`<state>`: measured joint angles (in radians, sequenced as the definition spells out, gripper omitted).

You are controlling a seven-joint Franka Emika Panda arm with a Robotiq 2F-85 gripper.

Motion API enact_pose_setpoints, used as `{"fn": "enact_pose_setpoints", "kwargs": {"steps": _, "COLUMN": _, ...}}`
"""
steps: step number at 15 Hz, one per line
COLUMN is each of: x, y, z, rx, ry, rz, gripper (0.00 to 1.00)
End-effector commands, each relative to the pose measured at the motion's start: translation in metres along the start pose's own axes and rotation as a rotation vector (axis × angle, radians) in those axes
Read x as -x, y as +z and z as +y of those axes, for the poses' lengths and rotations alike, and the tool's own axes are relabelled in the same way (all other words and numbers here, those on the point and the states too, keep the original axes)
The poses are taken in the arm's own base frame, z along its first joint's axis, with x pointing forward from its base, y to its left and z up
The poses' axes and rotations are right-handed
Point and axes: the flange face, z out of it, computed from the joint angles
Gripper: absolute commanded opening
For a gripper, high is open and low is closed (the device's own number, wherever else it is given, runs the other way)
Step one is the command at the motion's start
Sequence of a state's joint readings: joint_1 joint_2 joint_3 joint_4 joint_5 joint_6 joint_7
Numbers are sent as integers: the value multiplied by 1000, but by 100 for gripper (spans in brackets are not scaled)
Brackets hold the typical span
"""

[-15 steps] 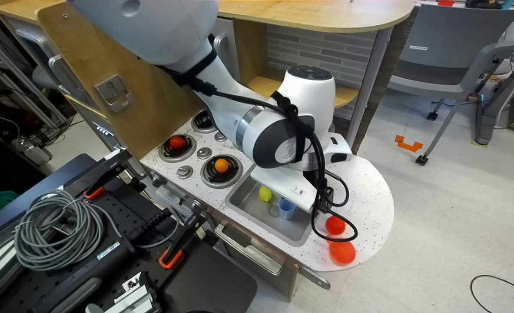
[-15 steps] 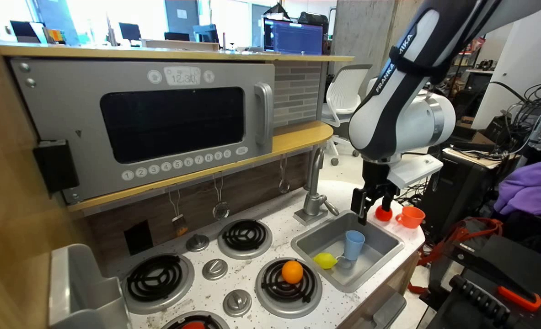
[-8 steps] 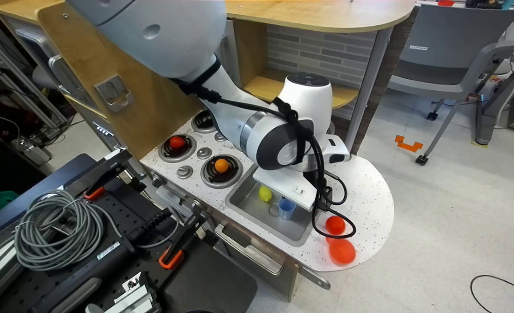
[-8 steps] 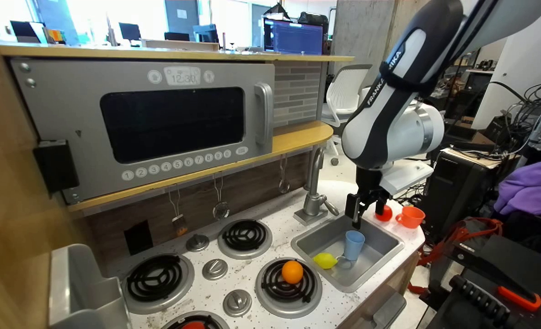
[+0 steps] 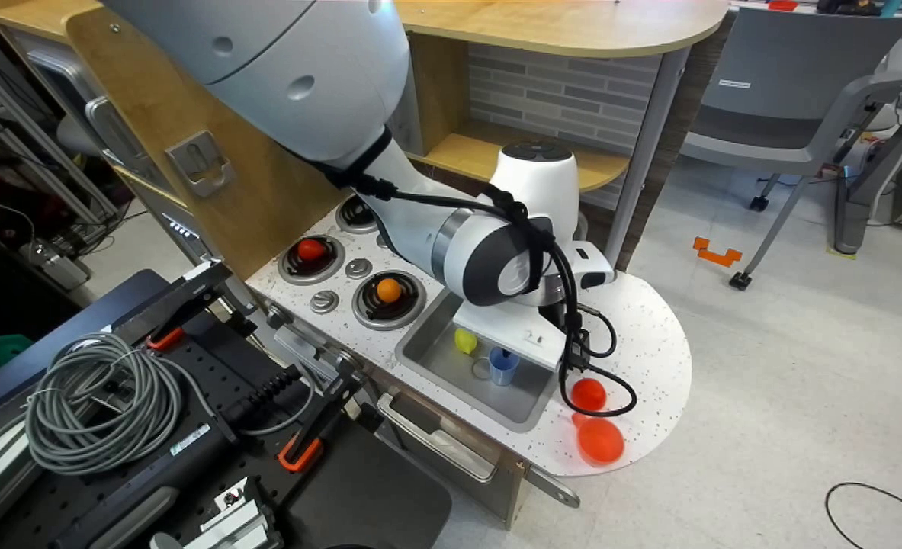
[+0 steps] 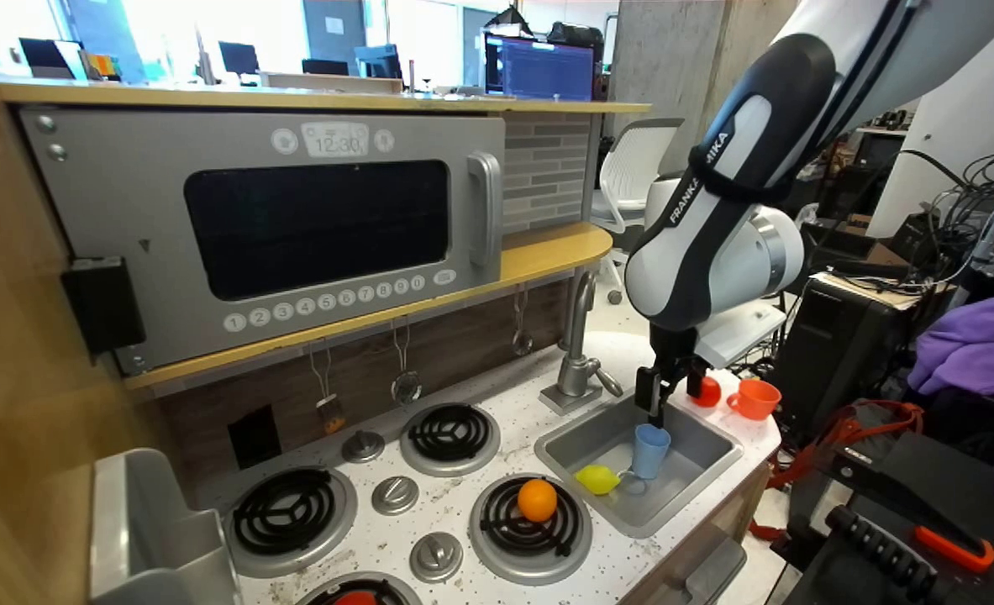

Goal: Pick up the light blue cup from the sink and put it in the orange cup on the countertop.

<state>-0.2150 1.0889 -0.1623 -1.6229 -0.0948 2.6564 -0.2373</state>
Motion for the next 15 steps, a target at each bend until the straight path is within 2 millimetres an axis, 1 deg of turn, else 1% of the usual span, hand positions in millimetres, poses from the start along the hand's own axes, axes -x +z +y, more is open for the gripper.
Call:
{"fn": "enact_pose_setpoints", "kwargs": {"steps": 1, "x": -9, "y": 6, "z": -2, "rx": 48, "ry": -24, "rz": 6, "gripper": 100}}
{"fn": "enact_pose_setpoints", "kwargs": {"steps": 7, "x": -8, "y": 9, "z": -14, "rx": 69, "ry": -68, "rz": 3, "gripper": 100}}
{"fn": "enact_pose_setpoints", "kwargs": {"steps": 8, "x": -8, "y": 9, "z": -15, "rx": 75, "ry": -73, "rz": -1, "gripper": 91}}
{"fn": "enact_pose_setpoints", "kwargs": {"steps": 9, "x": -7, "y": 10, "z": -15, "rx": 79, "ry": -77, "rz": -2, "gripper": 84}}
{"fn": "enact_pose_setpoints", "kwargs": {"steps": 10, "x": -6, "y": 11, "z": -17, "rx": 81, "ry": -83, "rz": -5, "gripper": 70}}
{"fn": "enact_pose_setpoints", "kwargs": {"steps": 11, "x": -5, "y": 11, "z": -18, "rx": 84, "ry": -88, "rz": -9, "gripper": 64}}
{"fn": "enact_pose_setpoints", "kwargs": {"steps": 12, "x": -3, "y": 12, "z": -20, "rx": 86, "ry": -96, "rz": -11, "gripper": 51}}
{"fn": "enact_pose_setpoints", "kwargs": {"steps": 13, "x": -2, "y": 13, "z": -21, "rx": 87, "ry": -101, "rz": -14, "gripper": 42}}
{"fn": "enact_pose_setpoints", "kwargs": {"steps": 15, "x": 0, "y": 15, "z": -23, "rx": 91, "ry": -116, "rz": -19, "gripper": 38}}
